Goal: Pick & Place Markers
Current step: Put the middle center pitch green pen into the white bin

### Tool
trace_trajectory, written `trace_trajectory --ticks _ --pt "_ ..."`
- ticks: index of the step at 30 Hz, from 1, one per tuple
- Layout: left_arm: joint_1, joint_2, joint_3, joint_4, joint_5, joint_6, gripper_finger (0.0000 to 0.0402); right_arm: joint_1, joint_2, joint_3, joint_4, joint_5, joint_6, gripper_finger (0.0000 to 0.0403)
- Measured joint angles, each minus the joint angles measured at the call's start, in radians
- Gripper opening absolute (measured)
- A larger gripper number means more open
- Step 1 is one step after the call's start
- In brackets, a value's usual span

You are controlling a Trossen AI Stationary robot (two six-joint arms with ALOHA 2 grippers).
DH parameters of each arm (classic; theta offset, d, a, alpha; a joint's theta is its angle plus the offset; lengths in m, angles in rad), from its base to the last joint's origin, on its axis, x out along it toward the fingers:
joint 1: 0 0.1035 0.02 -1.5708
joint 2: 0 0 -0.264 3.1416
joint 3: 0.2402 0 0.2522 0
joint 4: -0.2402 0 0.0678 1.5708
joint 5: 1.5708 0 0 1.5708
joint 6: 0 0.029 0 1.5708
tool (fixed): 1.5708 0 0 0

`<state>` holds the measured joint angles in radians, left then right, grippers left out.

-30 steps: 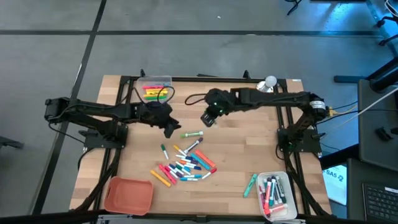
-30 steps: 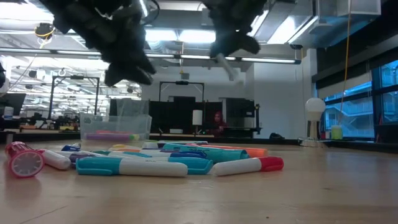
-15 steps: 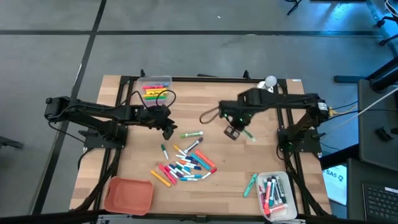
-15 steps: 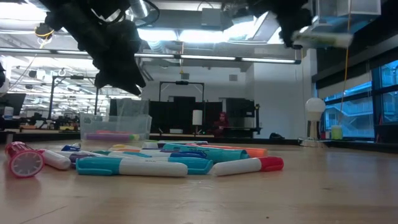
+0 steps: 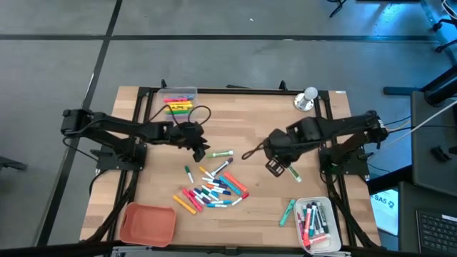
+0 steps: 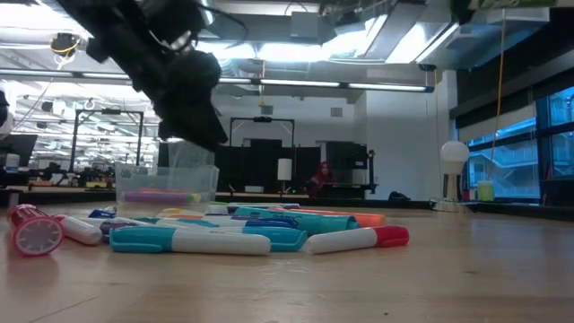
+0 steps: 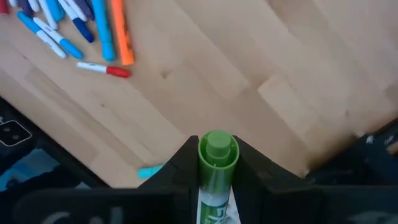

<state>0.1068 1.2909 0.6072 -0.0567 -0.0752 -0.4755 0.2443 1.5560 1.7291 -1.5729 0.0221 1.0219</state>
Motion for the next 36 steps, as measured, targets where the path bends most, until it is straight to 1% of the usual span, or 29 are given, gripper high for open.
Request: trace_trajectory --ticks 3,6,11,15,18,21,26,29,32,36 --pt "0.003 0.055 0.000 0.055 0.041 0.000 0.0153 0.044 -0.005 -0.009 0.002 -0.024 0.067 0.0066" --pt "0.002 0.088 0.000 0.094 0.060 0.000 0.0153 0.085 -0.019 -0.047 0.003 -0.027 0.146 0.0066" --pt "0.014 0.102 0.000 0.106 0.068 0.000 0.0153 0.131 -0.054 -0.166 0.014 -0.076 0.274 0.0066" --pt "0.034 0.102 0.000 0.106 0.072 0.000 0.0153 0.142 -0.080 -0.255 0.113 -0.113 0.325 0.0066" --pt "0.050 0.102 0.000 0.106 0.094 0.000 0.0153 0.141 -0.094 -0.299 0.218 -0.113 0.329 0.0066" --pt "0.055 0.102 0.000 0.106 0.102 -0.006 0.0153 0.141 -0.097 -0.320 0.271 -0.113 0.325 0.0066" --pt "0.054 0.102 0.000 0.106 0.103 -0.061 0.0153 0.141 -0.097 -0.329 0.264 -0.131 0.324 0.0066" --pt "0.055 0.102 0.000 0.106 0.100 -0.064 0.0156 0.141 -0.102 -0.329 0.264 -0.131 0.324 0.0066" --pt "0.060 0.102 0.000 0.106 0.097 -0.069 0.0170 0.141 -0.107 -0.329 0.263 -0.131 0.312 0.0066" --pt "0.066 0.102 0.000 0.106 0.097 -0.077 0.0203 0.141 -0.108 -0.329 0.263 -0.131 0.299 0.0066"
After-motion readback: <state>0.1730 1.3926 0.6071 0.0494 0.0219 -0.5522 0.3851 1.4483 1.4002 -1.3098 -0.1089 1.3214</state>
